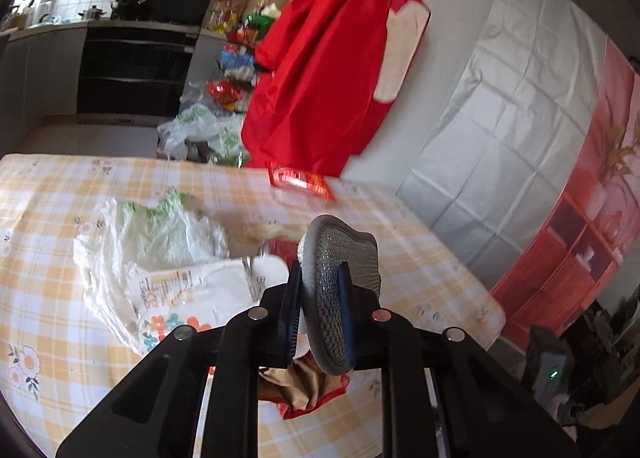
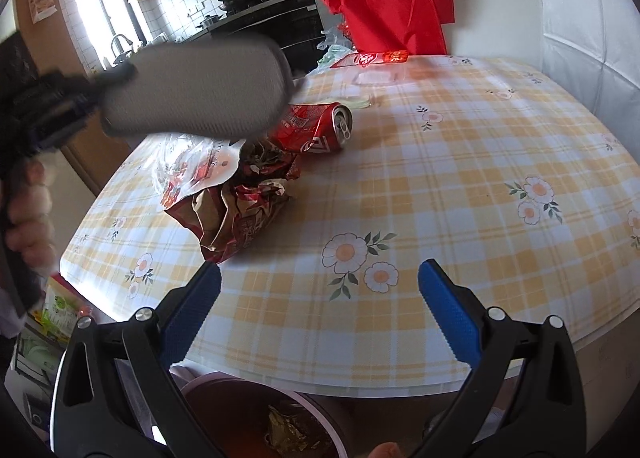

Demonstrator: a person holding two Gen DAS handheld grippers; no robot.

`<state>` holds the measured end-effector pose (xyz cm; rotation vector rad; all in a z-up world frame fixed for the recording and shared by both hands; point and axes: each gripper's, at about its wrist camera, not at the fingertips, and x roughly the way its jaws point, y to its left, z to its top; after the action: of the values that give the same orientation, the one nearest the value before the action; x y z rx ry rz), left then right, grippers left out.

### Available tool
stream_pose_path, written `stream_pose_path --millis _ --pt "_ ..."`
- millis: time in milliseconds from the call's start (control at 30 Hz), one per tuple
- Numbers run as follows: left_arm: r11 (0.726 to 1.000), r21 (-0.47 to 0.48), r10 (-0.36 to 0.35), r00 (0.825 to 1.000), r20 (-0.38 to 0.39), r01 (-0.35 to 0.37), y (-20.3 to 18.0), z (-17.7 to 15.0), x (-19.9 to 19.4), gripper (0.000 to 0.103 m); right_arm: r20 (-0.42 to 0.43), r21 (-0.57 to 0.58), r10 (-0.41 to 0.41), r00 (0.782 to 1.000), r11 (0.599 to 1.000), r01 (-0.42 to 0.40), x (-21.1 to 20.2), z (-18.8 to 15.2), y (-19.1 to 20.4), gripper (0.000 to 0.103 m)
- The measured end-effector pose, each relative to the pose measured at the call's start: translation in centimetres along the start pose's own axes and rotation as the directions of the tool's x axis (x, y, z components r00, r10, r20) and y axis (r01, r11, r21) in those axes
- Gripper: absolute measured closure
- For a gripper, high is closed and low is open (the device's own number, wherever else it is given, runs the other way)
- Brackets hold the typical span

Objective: Collect trash
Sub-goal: 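Grasp the grey mesh pad with the left gripper, then grasp the white printed packaging with the right gripper while the left holds the pad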

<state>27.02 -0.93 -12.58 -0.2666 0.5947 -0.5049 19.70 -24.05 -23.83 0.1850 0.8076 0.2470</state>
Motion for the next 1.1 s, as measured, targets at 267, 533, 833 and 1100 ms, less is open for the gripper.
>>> stream_pose_path --millis 267,533,833,1100 --pt "0.978 -0.079 0.204 0.964 0.173 -0.193 3.2 -0.5 -8.1 0.086 -0.002 -0.127 -0.001 1.0 0.992 0.001 1.6 0.8 2.9 0.006" --pt "0.929 -0.184 0.351 0.923 0.155 -0.322 8.3 -4.4 -14.8 0.086 0.006 -0.185 0.086 0.996 0.979 -0.083 5.2 5.5 6.0 0.006" --pt "0.902 -0.26 0.385 0.914 0.13 -0.344 11.7 -6.9 -16.7 0.086 -0.076 -0.142 0.181 0.981 0.972 -0.19 11.7 10.5 7.9 0.006" --pt "0.904 -0.274 0.369 0.923 0.113 -0.328 12.8 -8.5 -15.9 0.086 -0.155 -0.101 0.129 0.979 0.984 -0.145 15.4 12.8 9.4 0.006"
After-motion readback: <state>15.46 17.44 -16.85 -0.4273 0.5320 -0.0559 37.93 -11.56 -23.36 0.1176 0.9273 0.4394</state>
